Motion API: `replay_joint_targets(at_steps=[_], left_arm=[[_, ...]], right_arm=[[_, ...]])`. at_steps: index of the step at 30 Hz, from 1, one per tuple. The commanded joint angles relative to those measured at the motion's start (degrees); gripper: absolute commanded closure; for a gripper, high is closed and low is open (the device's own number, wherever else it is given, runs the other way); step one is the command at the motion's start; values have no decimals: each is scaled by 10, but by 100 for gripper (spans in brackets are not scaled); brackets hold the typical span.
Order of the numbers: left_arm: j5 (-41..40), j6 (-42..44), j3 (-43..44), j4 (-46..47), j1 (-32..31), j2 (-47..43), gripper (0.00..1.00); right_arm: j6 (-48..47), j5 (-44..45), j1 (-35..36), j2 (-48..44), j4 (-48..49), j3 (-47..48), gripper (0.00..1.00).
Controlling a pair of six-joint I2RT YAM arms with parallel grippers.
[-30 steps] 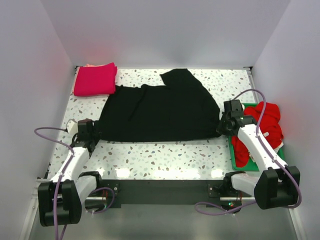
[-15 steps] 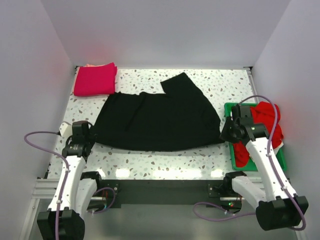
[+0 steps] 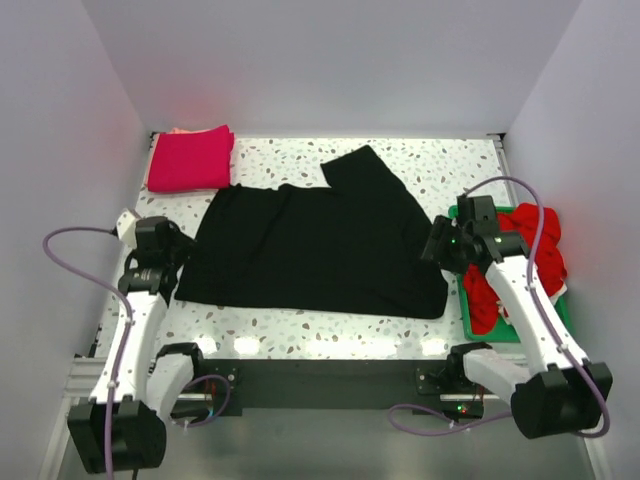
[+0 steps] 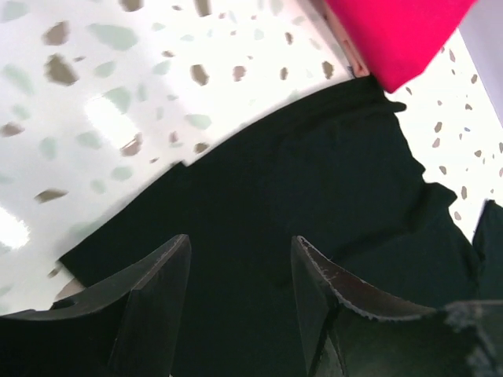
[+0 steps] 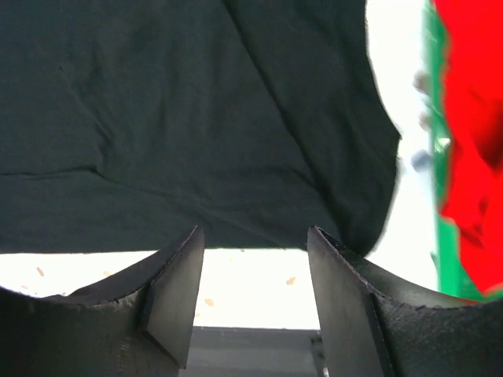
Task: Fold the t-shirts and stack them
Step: Fold the tshirt
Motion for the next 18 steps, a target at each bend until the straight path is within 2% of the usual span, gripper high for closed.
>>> replay_joint_targets(at_steps=[1,2,5,11,18], left_arm=[[54,73,32,143,0,92,42],[59,77,41,183,0,114,43],[52,88,76,208,-3,210,45],[67,97,150,326,-5,380,47],[66,106,304,343,-5,596,47]], right_arm=[[-9,-39,18,62,109,20,41],[-9,-35,28,79,136,28,41],[-12,-34,44,130,182,44,41],[-20,-50,53,208,262,64,41],[-16,-64,59,272,329,65,41]])
